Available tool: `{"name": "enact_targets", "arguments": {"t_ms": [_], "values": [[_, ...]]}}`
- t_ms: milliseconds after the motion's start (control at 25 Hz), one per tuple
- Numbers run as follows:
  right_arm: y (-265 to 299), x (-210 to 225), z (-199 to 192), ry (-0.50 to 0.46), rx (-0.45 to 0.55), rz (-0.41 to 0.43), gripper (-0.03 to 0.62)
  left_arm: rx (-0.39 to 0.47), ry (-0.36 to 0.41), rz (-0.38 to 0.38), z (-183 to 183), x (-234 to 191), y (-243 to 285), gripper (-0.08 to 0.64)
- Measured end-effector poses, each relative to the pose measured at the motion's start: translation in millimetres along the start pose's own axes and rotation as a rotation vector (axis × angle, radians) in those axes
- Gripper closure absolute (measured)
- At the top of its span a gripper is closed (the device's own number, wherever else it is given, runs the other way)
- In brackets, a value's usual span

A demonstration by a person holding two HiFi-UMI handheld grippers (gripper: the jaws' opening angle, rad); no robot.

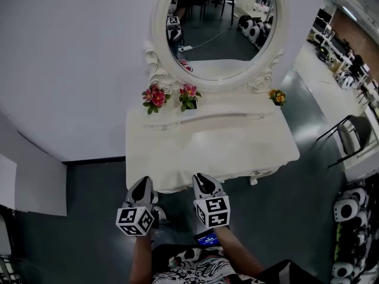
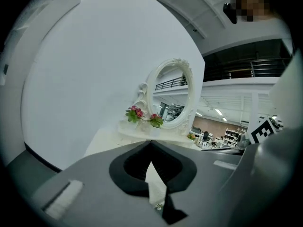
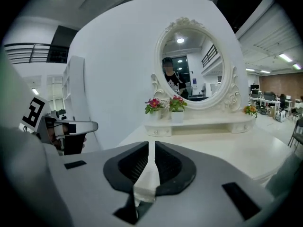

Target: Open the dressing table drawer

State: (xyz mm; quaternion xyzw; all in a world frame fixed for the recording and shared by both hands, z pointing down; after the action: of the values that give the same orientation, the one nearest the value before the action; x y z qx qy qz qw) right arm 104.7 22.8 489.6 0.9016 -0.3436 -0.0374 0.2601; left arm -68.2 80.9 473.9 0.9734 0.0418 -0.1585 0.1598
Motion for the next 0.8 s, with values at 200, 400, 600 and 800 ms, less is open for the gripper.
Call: {"name": "enact_targets", "arguments": {"t_ms": [200, 400, 600, 800], "values": [[90.9, -23.7, 41.7, 0.006, -0.050, -0.049, 0.543, -0.059, -0.004, -0.066, 38.0, -78.9, 62.7, 0.558], [145.9, -33.2, 67.4, 0.017, -0.074, -0.111, 0.529, -0.082, -0.011, -0.137, 63.6, -125.1, 109.8, 0.558], [171.4, -31.5, 70.4, 0.042, -0.097, -0.149, 0.499, -0.113, -0.009, -0.190, 64.0, -138.1, 137.6, 0.558], [183.9, -25.6, 72.6, 0.054, -0.103, -0.162, 0.485, -0.136, 0.008, -0.211, 62.1, -139.4, 152.8, 0.558]]}}
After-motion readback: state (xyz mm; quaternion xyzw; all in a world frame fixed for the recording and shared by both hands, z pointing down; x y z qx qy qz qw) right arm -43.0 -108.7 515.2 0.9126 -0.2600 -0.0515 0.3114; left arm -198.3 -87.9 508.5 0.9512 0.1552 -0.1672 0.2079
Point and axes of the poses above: the fingertips, and each gripper's own axes: y forward along the fingers, x to its right, z out of its top, the point moved 2 cm from there along -y, backward along the fingers, and after that the axes turned 6 degrees about -x, right-handed, at the moved point
